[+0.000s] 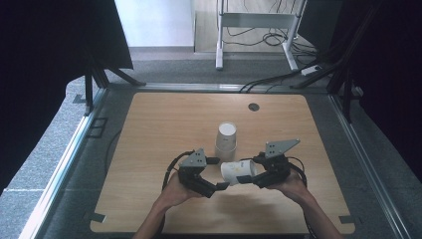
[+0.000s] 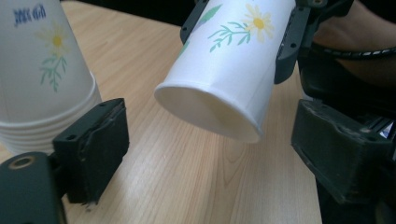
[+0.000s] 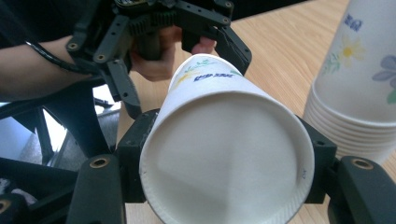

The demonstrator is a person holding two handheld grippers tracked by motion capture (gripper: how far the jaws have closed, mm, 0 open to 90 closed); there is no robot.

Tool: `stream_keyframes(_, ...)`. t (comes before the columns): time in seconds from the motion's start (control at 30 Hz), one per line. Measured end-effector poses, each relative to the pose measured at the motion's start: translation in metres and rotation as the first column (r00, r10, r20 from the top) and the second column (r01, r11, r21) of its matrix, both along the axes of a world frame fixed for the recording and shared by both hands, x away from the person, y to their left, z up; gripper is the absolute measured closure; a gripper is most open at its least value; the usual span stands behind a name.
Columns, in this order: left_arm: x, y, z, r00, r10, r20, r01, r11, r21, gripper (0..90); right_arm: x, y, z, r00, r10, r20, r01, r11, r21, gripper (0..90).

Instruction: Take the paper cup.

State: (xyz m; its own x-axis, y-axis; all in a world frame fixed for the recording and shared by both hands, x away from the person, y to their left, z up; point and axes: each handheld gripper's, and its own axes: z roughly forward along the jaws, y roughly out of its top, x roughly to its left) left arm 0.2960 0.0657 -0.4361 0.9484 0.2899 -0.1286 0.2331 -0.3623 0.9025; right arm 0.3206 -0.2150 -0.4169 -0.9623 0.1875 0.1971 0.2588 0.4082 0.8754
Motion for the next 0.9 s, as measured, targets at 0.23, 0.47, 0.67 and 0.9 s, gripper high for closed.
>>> stream_keyframes(0.23,-0.001,-0.002,-0.003,0.9996,-0.030,0.003,0.030,0.9995,-0.007,13.9,-0.001,-0.003,-0.002,0.9997,0.025,0.000,-0.025,0.998,0.066,36.9)
stream_keyframes(0.47,-0.002,-0.006,-0.008,0.9986,-0.051,0.014,0.051,0.9987,-0.002,17.4,0.000,-0.002,-0.005,0.9984,0.054,-0.015,-0.053,0.996,0.071,36.9)
stream_keyframes(0.67,-0.003,-0.007,-0.010,0.9974,-0.069,0.021,0.069,0.9975,-0.013,26.0,0.000,-0.002,-0.006,0.9975,0.068,-0.020,-0.066,0.995,0.079,36.9)
stream_keyframes(0.9,-0.003,-0.005,-0.012,0.9970,-0.074,0.024,0.075,0.9966,-0.034,31.0,0.001,-0.003,-0.007,0.9963,0.079,-0.035,-0.075,0.993,0.092,37.0)
